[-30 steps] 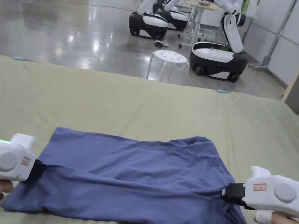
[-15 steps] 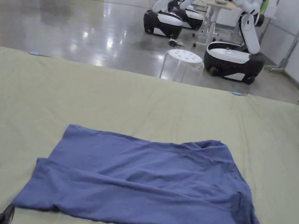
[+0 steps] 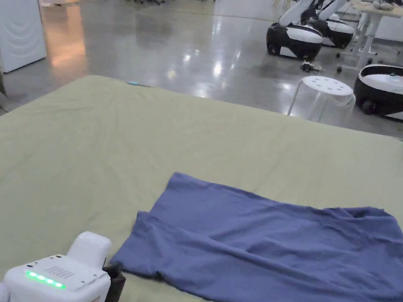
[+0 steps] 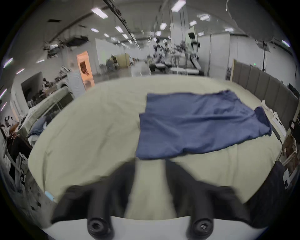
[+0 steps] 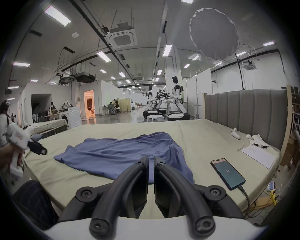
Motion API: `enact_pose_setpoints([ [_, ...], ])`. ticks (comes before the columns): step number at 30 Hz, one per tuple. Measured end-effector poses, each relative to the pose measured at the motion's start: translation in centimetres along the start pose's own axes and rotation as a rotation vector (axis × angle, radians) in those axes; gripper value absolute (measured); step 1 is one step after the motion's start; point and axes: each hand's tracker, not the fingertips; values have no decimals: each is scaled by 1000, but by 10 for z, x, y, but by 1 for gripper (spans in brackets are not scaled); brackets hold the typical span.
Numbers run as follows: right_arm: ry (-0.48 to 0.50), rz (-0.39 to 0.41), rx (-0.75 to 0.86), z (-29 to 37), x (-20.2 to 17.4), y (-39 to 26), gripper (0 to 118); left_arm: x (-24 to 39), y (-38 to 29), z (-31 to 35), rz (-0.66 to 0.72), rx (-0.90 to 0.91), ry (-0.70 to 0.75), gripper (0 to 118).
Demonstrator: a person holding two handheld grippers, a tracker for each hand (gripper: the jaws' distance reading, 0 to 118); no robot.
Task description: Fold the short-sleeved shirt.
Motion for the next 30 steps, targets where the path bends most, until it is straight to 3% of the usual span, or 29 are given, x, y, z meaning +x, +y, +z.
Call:
enact_pose_setpoints([
  [1, 6, 8, -5, -1, -1, 0, 9, 0, 5, -17, -5, -19, 10, 70],
  [7, 19, 36, -4, 0, -5, -3, 9, -9, 14, -75, 16, -22, 97, 68],
  [8, 18, 36, -5, 0, -5, -3, 9, -9, 14, -84, 20, -75, 83, 63],
  [10, 14, 35, -6, 0, -5, -3, 9, -1, 4, -87, 3, -146, 78, 10],
  [15, 6, 14, -15, -2, -1, 0, 9, 25, -10, -72, -55, -68, 115, 9],
  [20, -4, -104, -187, -32, 30, 15, 9, 24, -2, -35, -13, 11, 63, 9],
  [21, -41, -95, -240, -43, 37, 18, 17, 25, -2, -29, -14, 20, 54, 9],
  [22, -88, -64, -313, -58, 45, 20, 38, 25, 3, -22, -11, 40, 44, 9],
  [23, -119, -47, -381, -73, 52, 20, 70, 26, 3, -18, -8, 51, 40, 9],
  [24, -135, -38, -455, -87, 58, 18, 110, 27, 3, -15, -8, 60, 33, 9],
  [25, -124, -46, -501, -99, 66, 13, 118, 28, 4, -14, -6, 64, 27, 9],
  [26, -87, -63, -503, -109, 74, 8, 117, 33, 8, -8, -5, 66, 24, 9],
  [28, -145, -60, -581, -130, 84, 1, 114, 36, 7, -7, -9, 64, 22, 9],
  [29, -166, -68, -603, -140, 90, -2, 110, 37, 6, -7, -13, 62, 22, 9],
  [30, -162, -80, -639, -148, 95, -5, 97, 38, 9, -7, -14, 60, 20, 9],
])
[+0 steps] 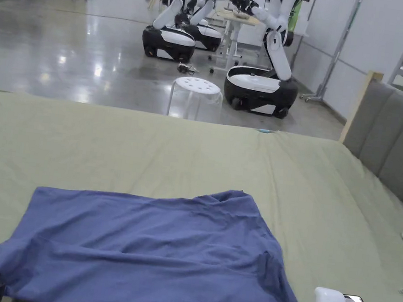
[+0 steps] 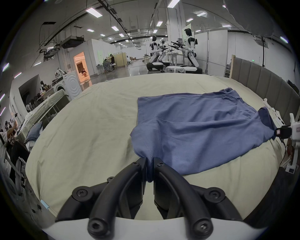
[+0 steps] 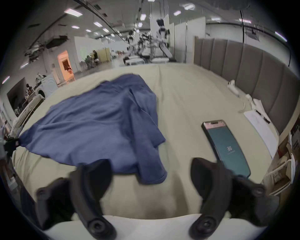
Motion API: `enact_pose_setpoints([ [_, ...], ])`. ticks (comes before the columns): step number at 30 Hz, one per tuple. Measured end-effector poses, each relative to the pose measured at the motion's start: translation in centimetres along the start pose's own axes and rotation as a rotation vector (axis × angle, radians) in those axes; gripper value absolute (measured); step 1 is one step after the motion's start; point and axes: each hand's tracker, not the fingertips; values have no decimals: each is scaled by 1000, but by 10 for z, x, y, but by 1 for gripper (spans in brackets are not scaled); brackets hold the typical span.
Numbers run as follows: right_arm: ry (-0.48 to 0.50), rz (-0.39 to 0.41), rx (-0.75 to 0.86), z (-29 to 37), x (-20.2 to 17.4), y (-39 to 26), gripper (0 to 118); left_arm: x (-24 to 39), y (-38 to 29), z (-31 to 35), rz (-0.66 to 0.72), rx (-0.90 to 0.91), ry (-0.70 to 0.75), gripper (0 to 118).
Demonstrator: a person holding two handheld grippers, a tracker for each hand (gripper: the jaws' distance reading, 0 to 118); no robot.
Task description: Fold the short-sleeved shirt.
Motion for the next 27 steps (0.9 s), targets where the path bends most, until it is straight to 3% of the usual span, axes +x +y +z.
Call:
enact_pose_setpoints([
  [2, 4, -28, -50, -12, 6, 3, 40, 1, -2, 0, 1, -4, -7, 9],
  [3, 55, -56, -48, -14, 8, 3, 5, 1, -3, 0, 0, -7, -12, 9],
  [8, 88, -57, -36, 9, 4, 13, 5, -10, 3, 3, -45, -4, -9, 9],
  [12, 113, -37, 59, 57, 5, 28, 5, -32, 21, 36, 5, 60, -25, 9],
  [19, 161, 10, 96, 122, 5, 41, 5, -41, 31, 91, -46, 115, -12, 9],
  [24, 108, 102, 26, 114, 7, 21, 5, -51, 11, 85, -39, 20, -5, 9],
  [27, 114, 92, -43, 93, 7, -6, 5, -56, -14, 65, 8, -70, -17, 9],
])
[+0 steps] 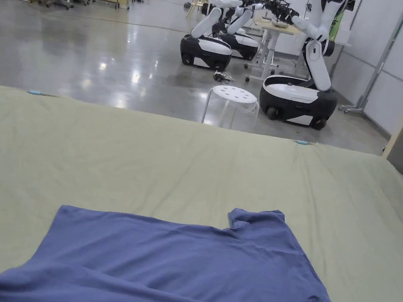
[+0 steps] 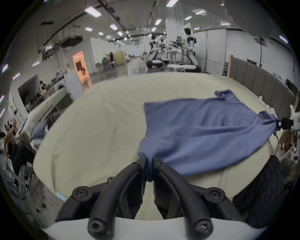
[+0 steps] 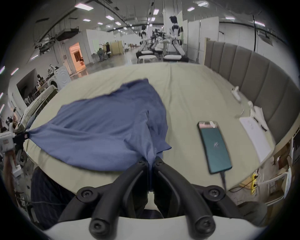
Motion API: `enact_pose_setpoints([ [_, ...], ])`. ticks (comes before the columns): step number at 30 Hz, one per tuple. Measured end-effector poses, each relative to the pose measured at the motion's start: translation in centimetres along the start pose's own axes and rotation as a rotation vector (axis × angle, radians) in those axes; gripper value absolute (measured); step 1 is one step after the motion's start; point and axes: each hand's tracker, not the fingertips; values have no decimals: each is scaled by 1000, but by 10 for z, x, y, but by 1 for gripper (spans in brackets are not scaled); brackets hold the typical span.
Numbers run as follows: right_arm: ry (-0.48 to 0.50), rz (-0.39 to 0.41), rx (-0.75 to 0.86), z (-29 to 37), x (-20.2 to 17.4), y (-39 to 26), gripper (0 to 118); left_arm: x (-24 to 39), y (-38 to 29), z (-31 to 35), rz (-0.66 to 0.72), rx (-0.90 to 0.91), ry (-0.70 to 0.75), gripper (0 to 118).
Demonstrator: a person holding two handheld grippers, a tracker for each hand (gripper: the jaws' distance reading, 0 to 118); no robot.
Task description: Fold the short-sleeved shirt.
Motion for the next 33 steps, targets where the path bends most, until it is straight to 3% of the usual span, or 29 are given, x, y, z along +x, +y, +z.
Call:
enact_pose_setpoints([
  [3, 6, -46, -29, -22, 2, -25, 6, -2, -23, -20, 51, -14, -30, 11],
  [4, 10, -47, -10, -24, 3, -32, 8, -3, -29, -24, 63, -3, -35, 24],
  [5, 35, -48, 42, -21, 3, -36, 18, 0, -32, -21, 77, 48, -38, 46],
  [6, 39, -42, 75, -18, 3, -37, 38, 2, -35, -16, 70, 115, -12, 68],
  [7, 29, -27, 117, -12, 1, -38, 57, 5, -37, -7, 54, 187, 19, 68],
  [9, -5, 30, 246, 4, -10, -37, 107, 12, -39, 13, 35, 345, 39, 68],
  [10, -28, 52, 325, 11, -16, -34, 118, 16, -38, 22, 35, 416, 31, 68],
  [12, -49, 83, 581, 31, -33, -34, 118, 26, -38, 36, 20, 544, 52, 68],
  [14, -55, 64, 695, 39, -51, -39, 118, 36, -40, 41, -4, 652, 105, 68],
  [16, -58, 71, 787, 38, -67, -48, 113, 41, -43, 41, 4, 653, 102, 60],
  [17, -37, 90, 793, 35, -74, -52, 98, 43, -43, 40, 11, 643, 92, 48],
  [18, -4, 107, 757, 27, -78, -51, 45, 45, -43, 37, 24, 635, 78, 20],
  [19, 2, 127, 716, 22, -86, -51, 5, 46, -43, 33, 28, 603, 58, 8],
  [21, -78, 176, 677, 13, -100, -55, 3, 45, -43, 25, 20, 569, 80, 8],
  [24, 16, 156, 676, 10, -100, -53, 3, 41, -42, 24, 45, 555, 48, 8],
  [29, 16, 183, 680, 12, -99, -50, 3, 34, -14, -2, 50, 484, 40, 8],
  [33, -2, 179, 657, -5, -89, -57, 3, 29, 56, -57, 28, 360, 27, 8],
])
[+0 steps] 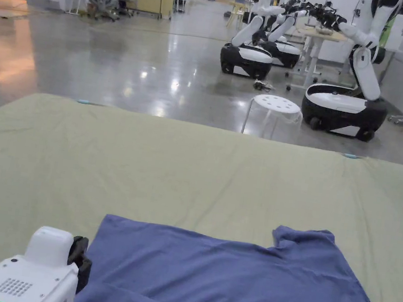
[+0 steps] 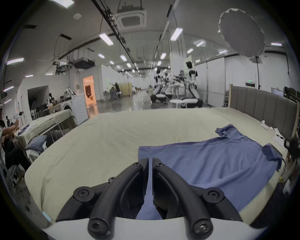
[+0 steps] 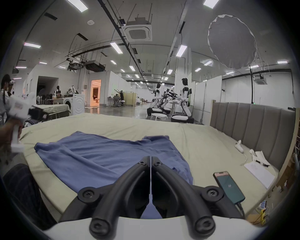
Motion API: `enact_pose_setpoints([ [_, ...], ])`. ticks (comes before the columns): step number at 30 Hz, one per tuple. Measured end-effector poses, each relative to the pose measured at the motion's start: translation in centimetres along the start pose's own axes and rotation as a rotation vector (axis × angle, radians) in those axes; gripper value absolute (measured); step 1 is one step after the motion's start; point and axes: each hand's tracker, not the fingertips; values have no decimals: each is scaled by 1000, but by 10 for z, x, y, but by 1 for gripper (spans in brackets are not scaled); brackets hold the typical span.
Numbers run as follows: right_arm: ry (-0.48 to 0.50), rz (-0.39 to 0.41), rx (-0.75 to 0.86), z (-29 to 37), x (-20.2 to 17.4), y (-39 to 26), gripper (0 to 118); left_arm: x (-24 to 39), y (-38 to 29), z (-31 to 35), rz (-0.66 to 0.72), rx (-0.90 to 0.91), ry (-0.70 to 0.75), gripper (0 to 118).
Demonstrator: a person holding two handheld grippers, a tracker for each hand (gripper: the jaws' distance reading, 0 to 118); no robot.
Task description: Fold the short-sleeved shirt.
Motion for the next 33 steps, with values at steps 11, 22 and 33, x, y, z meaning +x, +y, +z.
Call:
enact_pose_setpoints([
  [11, -25, -93, -8, -4, 17, 2, 3, -6, 43, -253, -56, -498, 126, 68],
  [22, 42, -58, -279, -133, 63, 80, 3, 40, 45, -202, -59, -405, -29, 7],
  [33, -62, -37, -800, -422, 110, 36, 99, 39, 84, -148, -70, -273, -133, 7],
])
